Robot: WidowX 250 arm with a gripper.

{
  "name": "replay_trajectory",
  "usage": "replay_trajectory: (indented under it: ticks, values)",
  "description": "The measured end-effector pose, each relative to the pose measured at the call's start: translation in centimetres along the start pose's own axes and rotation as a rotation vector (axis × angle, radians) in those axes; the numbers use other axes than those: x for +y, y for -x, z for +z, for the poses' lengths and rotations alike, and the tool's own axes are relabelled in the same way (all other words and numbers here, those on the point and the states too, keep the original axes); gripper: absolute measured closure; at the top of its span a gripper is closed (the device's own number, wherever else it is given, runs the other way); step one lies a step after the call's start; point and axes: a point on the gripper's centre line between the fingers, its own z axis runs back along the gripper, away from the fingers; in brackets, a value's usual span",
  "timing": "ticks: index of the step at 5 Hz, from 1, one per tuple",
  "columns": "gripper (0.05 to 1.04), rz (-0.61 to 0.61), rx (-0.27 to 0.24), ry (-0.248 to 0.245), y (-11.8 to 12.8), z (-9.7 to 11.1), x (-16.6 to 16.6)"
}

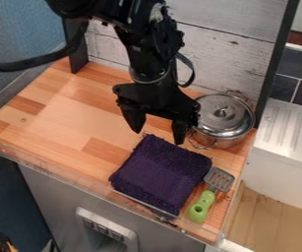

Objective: Move the yellow bottle to the bottom left of the table

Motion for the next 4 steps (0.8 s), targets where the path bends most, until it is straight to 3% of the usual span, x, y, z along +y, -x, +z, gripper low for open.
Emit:
replay_trajectory:
  ticks: [1, 2, 4]
  values:
    - [0.083, 0.007, 0.03, -0.008, 0.4, -0.7, 0.1]
    - [0.083, 0.111, 0.051, -0.067, -0.9, -2.0, 2.1]
    - [0.083, 0.33, -0.009, -0.101, -5.6, -2.4, 4.6]
